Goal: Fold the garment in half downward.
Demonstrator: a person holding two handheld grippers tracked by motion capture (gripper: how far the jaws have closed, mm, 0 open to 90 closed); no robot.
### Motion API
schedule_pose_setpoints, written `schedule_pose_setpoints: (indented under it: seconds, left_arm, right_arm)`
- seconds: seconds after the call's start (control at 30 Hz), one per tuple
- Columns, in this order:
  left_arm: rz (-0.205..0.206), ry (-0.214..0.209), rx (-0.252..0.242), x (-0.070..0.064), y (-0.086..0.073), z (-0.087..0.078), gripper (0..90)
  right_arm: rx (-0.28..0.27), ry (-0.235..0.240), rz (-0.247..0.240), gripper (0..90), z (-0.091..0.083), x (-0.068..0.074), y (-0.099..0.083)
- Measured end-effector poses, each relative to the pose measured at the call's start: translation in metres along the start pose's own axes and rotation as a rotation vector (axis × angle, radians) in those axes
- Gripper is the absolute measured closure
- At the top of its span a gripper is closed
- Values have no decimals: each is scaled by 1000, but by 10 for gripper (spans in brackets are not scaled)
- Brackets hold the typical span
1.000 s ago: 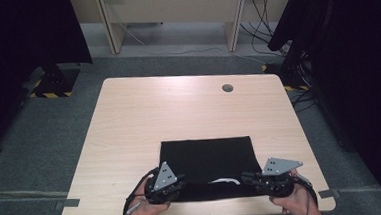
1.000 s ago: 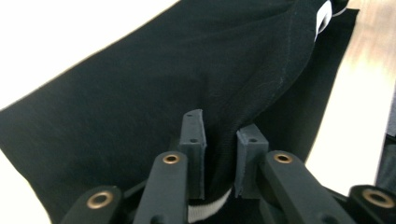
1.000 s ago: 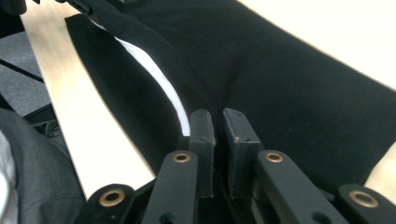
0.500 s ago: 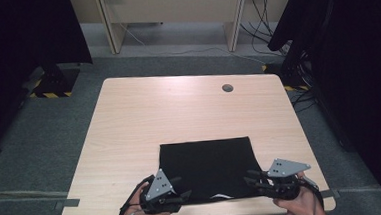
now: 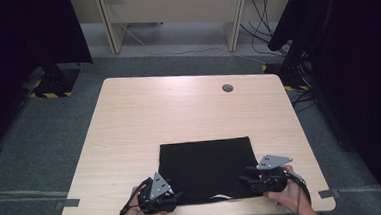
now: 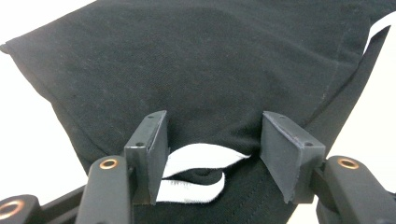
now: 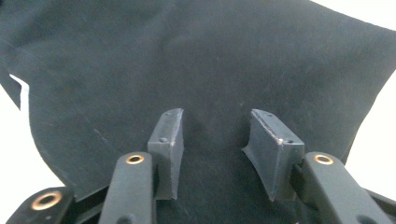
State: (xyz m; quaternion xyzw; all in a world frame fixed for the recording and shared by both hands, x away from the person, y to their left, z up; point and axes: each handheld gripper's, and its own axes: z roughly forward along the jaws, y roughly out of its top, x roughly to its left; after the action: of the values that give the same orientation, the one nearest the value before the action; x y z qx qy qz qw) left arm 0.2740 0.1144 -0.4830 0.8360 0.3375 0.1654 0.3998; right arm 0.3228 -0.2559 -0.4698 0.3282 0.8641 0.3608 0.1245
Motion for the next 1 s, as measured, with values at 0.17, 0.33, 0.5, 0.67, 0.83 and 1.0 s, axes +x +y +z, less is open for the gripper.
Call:
schedule_pose_setpoints:
  seconds: [0.17,0.33,0.5,0.67,0.83,1.0]
  left_arm:
    - [14,1,5,1,2,3,407]
    - [13,-1,3,3,4,7,407]
    - [19,-5,8,5,10,13,407]
    - [22,-10,7,9,16,20,407]
    - [28,-17,7,10,21,27,406]
    - [32,-25,6,10,24,31,402]
  right_arm:
    - [-27,1,14,546,1,-1,-4]
    - [-30,-4,15,543,1,-3,-5]
    - [-41,-13,28,538,0,-7,-7]
    - [-47,-24,46,535,-1,-14,-9]
    - [-45,-27,52,533,-3,-19,-10]
    - [-46,-31,61,532,-4,-24,-11]
